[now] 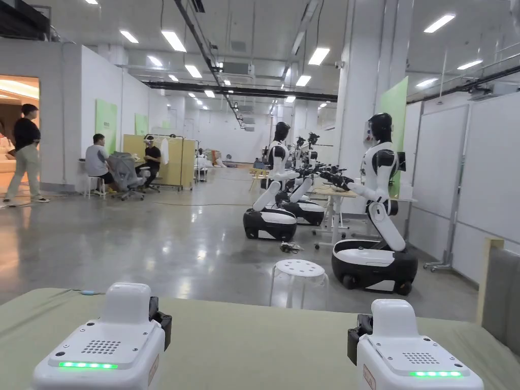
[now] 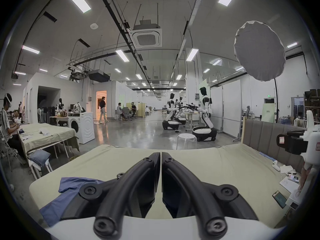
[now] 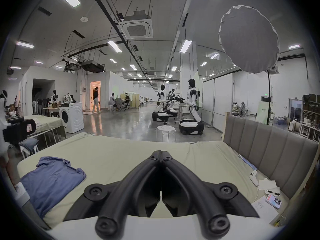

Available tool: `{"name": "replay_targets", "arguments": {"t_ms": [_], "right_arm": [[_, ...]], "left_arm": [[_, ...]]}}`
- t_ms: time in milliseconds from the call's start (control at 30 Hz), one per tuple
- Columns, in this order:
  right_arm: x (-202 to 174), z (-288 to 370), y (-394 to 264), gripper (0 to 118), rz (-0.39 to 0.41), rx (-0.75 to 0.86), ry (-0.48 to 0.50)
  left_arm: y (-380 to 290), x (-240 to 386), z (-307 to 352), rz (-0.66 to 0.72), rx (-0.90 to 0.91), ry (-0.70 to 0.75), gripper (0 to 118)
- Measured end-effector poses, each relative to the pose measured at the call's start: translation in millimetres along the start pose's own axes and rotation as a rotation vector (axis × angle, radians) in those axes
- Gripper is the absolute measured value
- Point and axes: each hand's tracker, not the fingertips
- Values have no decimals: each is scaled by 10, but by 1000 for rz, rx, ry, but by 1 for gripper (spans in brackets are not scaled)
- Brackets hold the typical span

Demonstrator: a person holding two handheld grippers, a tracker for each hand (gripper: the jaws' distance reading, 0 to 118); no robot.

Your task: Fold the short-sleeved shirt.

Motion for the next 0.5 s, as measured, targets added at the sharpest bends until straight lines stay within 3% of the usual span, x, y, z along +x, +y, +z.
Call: {"name": "replay_targets", "arguments": {"t_ms": [200,500], "right_arm": [[-549,-90,-13,0,15,13,129],[-1859,-49,-148,0,44,5,404]], "left_arm": [[-15,-484,284,-8,-3,108,6],[-134,-1527,882,4,-41,351,6]]}}
